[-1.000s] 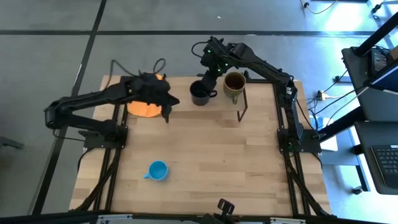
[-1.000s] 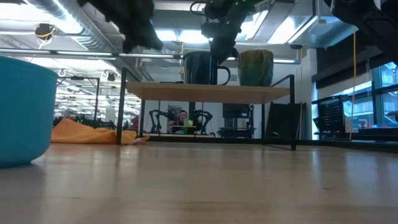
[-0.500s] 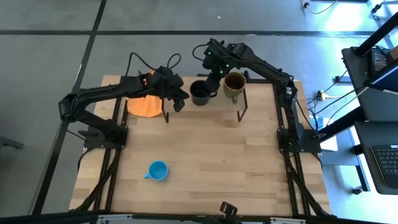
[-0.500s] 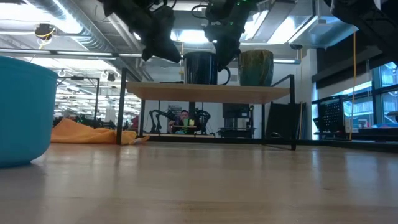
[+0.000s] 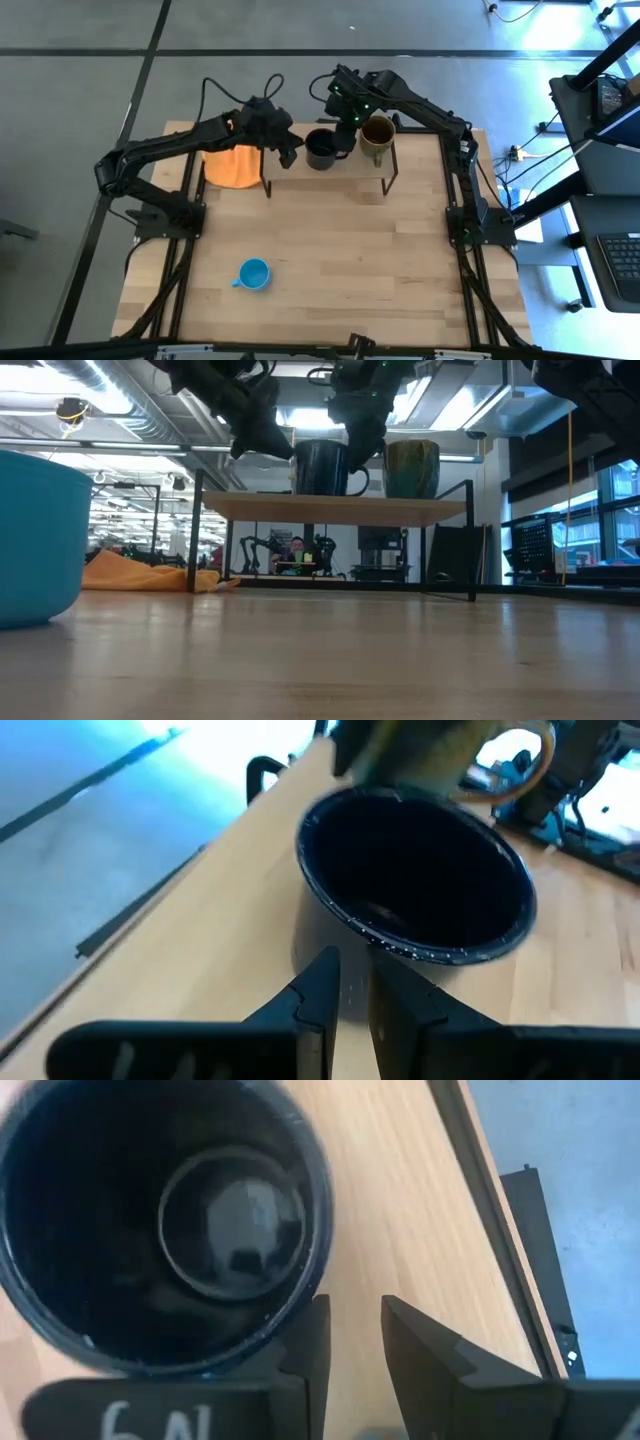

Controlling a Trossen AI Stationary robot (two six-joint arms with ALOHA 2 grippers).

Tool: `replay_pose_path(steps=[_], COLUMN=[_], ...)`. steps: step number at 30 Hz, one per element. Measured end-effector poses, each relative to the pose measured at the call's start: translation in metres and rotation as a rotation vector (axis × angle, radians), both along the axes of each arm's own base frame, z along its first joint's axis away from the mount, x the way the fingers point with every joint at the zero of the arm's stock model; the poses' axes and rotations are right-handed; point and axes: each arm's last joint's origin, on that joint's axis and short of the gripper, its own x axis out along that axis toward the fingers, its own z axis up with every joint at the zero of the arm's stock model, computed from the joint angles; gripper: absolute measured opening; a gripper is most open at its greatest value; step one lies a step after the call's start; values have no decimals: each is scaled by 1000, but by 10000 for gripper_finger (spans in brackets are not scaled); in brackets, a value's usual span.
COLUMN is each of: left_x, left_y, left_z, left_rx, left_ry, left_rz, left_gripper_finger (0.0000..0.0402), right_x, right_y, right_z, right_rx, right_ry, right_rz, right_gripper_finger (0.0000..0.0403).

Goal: Stack small to large cups/mugs on shelf
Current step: Put the dark blue mug on the shelf

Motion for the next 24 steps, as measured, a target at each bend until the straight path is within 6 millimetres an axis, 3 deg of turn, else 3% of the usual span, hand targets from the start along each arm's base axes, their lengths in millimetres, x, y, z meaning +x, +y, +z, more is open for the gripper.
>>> replay_pose_path(steps=[15, 24], left_x=[1, -15], left_y=[29, 15], left_z=[-19, -4], left_rx=[-28, -75], left_ry=[32, 37], left_rz=[15, 30], left_gripper_finger=[43, 43], right_x=[0, -3], right_y=[4, -6], right_z=[-1, 0], right_rx=[42, -93], right_ry=[-6, 43], right_rz=[51, 19], right_gripper_finger=[94, 94])
